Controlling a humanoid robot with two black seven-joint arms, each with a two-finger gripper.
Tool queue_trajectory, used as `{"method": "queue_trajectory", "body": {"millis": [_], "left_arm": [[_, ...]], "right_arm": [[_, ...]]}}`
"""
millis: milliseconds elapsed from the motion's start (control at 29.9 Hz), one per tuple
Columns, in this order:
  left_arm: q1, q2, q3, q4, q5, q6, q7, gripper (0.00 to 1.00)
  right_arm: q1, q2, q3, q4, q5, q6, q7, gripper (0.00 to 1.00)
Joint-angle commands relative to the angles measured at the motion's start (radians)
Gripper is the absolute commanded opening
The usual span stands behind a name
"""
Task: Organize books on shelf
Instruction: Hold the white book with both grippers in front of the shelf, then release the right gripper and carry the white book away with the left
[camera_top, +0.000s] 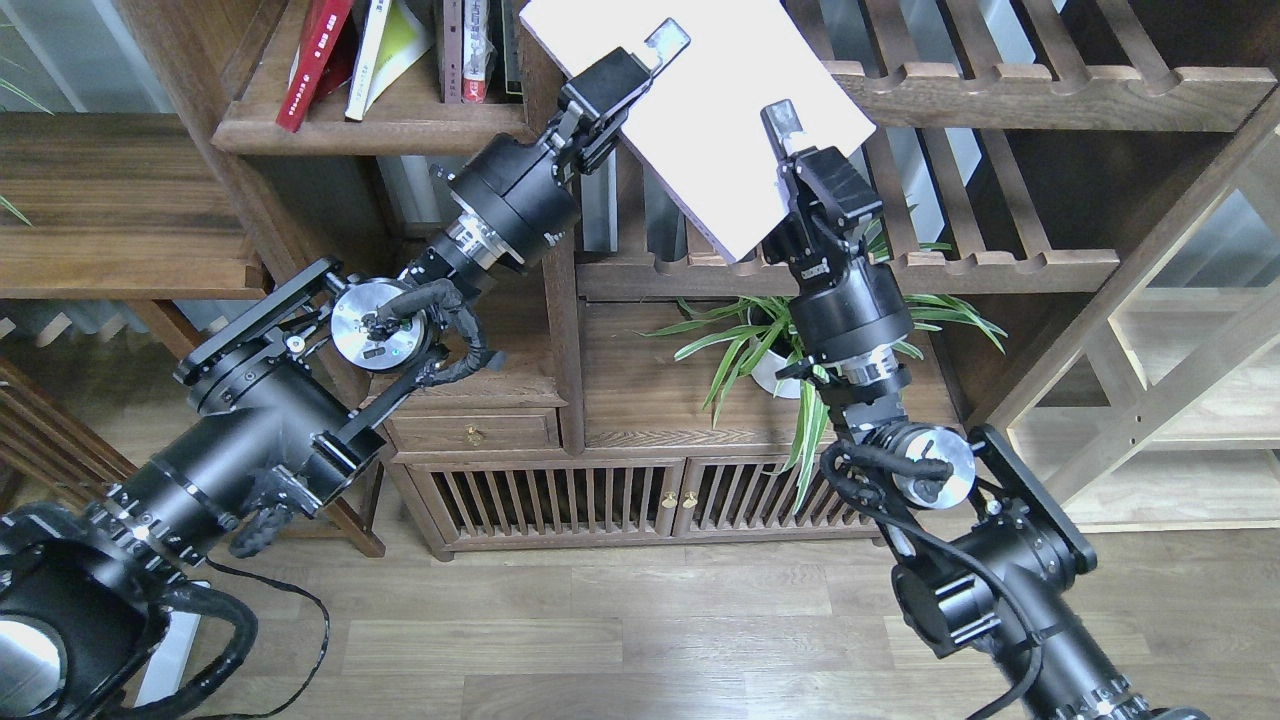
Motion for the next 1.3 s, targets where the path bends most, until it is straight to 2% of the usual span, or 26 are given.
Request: {"method": "queue_trajectory", "body": {"millis": [0,167,267,435,568,635,1036,1270], "left_arm": [[-0.010,0.000,0.000,0.001,0.012,0.000,0.000,0.03],[-0.010,0.000,0.000,-0.012,0.095,0.000,0.000,0.04],[-0.012,0.000,0.001,-0.067,0.134,0.000,0.004,0.04],[-0.017,0.112,-0.005,-0.202,0.226,0.002,0.007,0.03],[-0.009,0.207,0.004,-0.377,0.230,0.155,0.007,0.03],[-0.009,0.242,-0.003,-0.434,0.233,0.205,0.006,0.03],[-0.010,0.518,-0.032,-0.640,0.298,0.203,0.017,0.03],[-0.010,0.626,-0.141,-0.741,0.404,0.199,0.018,0.03]], "right_arm": [[0.014,0.000,0.013,-0.006,-0.002,-0.005,0.000,0.60],[0.014,0.000,0.051,-0.035,-0.004,-0.006,-0.001,0.62],[0.013,0.000,0.062,-0.052,-0.004,-0.019,-0.001,0.65],[0.014,-0.002,0.071,-0.080,-0.004,-0.019,-0.003,0.67],[0.014,-0.014,0.073,-0.082,-0.004,-0.016,-0.003,0.67],[0.014,-0.015,0.077,-0.083,-0.004,-0.017,-0.003,0.67],[0.017,-0.032,0.091,-0.137,-0.004,-0.012,-0.003,0.67],[0.020,-0.089,0.139,-0.180,-0.004,-0.017,-0.003,0.70]]}}
